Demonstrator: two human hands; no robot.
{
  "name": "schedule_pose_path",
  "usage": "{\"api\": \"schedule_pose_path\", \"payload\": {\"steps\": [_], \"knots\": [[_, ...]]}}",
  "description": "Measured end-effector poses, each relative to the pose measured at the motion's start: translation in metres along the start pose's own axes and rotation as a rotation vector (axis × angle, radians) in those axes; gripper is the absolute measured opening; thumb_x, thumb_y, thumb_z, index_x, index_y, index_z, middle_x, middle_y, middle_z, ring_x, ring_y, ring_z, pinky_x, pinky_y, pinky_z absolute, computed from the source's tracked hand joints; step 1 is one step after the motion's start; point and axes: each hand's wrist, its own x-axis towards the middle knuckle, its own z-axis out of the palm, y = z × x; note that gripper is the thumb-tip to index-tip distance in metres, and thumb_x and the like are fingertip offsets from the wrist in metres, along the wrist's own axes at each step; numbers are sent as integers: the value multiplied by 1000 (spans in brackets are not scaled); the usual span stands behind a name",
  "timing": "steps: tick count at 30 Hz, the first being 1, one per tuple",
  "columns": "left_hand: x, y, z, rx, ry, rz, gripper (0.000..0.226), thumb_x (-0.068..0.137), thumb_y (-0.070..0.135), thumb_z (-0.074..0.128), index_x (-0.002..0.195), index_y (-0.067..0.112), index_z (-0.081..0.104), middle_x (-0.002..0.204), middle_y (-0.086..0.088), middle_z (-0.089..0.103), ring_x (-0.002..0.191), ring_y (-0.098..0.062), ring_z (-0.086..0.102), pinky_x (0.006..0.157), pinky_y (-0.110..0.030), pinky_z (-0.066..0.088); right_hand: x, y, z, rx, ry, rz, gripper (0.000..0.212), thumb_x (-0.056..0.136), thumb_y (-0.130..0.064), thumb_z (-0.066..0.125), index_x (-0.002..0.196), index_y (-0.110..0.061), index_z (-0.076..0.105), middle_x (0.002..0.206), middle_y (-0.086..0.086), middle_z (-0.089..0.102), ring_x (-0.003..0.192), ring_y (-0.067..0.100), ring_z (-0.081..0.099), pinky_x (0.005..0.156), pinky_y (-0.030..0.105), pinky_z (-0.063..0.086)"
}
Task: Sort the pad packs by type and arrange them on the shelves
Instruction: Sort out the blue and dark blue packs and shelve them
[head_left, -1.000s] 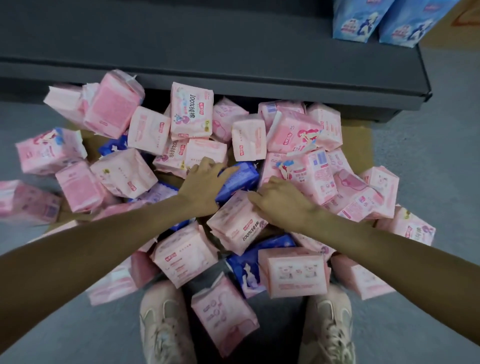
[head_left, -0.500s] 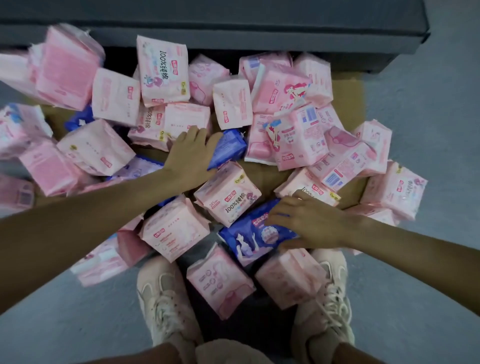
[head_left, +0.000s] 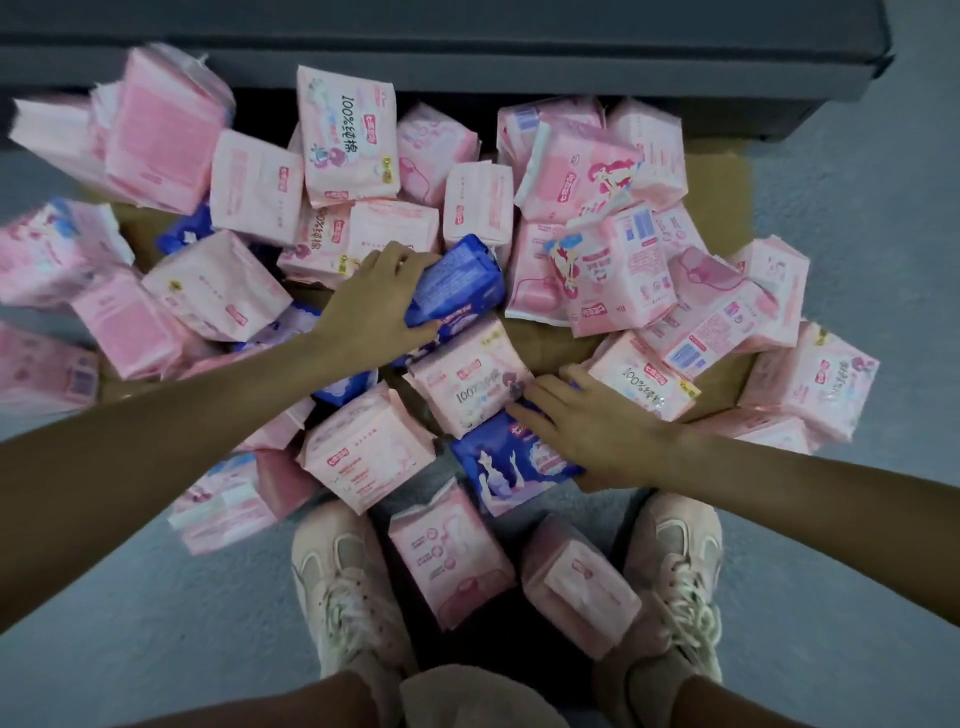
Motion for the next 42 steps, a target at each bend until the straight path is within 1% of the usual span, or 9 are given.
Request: {"api": "schedule_pose_path", "payload": {"steps": [6, 12, 15, 19, 23, 26, 31, 35, 42], "knots": [[-2, -14, -26, -171, 30, -32, 69, 77, 40, 64, 135, 11, 44, 124, -13, 55, 107, -30, 55, 83, -34, 43, -25, 43, -70, 6, 439, 245, 90, 63, -50, 65, 133, 3, 46, 118, 18, 55, 104, 32, 51, 88, 42, 29], [0, -14, -38, -332, 90, -164, 62, 85, 34, 67, 137, 17, 39, 123, -8, 61, 105, -26, 60, 83, -35, 46, 13, 57, -49, -155, 225, 348, 92, 57, -62, 74, 120, 0, 49, 116, 19, 55, 104, 36, 53, 94, 47, 30], [-2, -19, -31, -189, -6, -158, 67, 89, 28, 63, 146, 21, 27, 124, -12, 58, 98, -30, 60, 79, -39, 48, 16, 60, -41, -186, 155, 368, 100, 61, -78, 57, 126, -1, 48, 132, 25, 50, 118, 45, 50, 102, 56, 34], [-1, -11, -23, -35, -118, -141, 81, 88, 40, 61, 151, 31, 11, 128, -13, 46, 102, -30, 56, 72, -32, 38, 13, 63, -36, -133, 177, 325, 89, 66, -66, 70, 127, -2, 55, 127, 30, 54, 108, 45, 58, 92, 60, 43], [-11, -10, -17, 122, -231, -182, 116, 71, 48, 77, 151, 30, -4, 126, -13, 42, 106, -31, 53, 72, -35, 43, 10, 64, -39, 45, 160, 321, 83, 79, -55, 65, 145, -14, 35, 133, 26, 49, 117, 40, 52, 102, 57, 30], [-12, -16, -31, -179, -149, -282, 110, 62, 37, 88, 146, 26, 18, 119, -9, 56, 105, -28, 57, 83, -37, 48, 6, 71, -55, 257, 328, 233, 76, 70, -43, 73, 136, -22, 43, 118, 7, 60, 105, 29, 53, 91, 48, 35], [-8, -9, -83, -660, 73, -188, 62, 67, 20, 85, 121, 24, 54, 116, 10, 59, 104, -3, 58, 90, -23, 49, 9, 101, -95, 635, 522, 77, 66, 66, -24, 82, 126, -19, 55, 123, -2, 57, 112, 17, 46, 94, 33, 38], [-8, 9, -109, -858, 148, -62, 54, 72, 23, 79, 121, 29, 57, 122, 15, 60, 108, 3, 58, 87, -12, 45, 14, 116, -117, 815, 681, 136, 70, 61, -25, 89, 123, -17, 58, 125, 2, 45, 120, 9, 42, 104, 17, 32], [7, 27, -168, -800, 243, 95, 54, 75, 24, 75, 125, 26, 56, 129, 10, 58, 119, -1, 53, 96, -14, 41, 0, 142, -154, 924, 908, 180, 65, 60, -28, 88, 114, -24, 53, 115, -9, 56, 106, -2, 53, 91, 13, 37]]}}
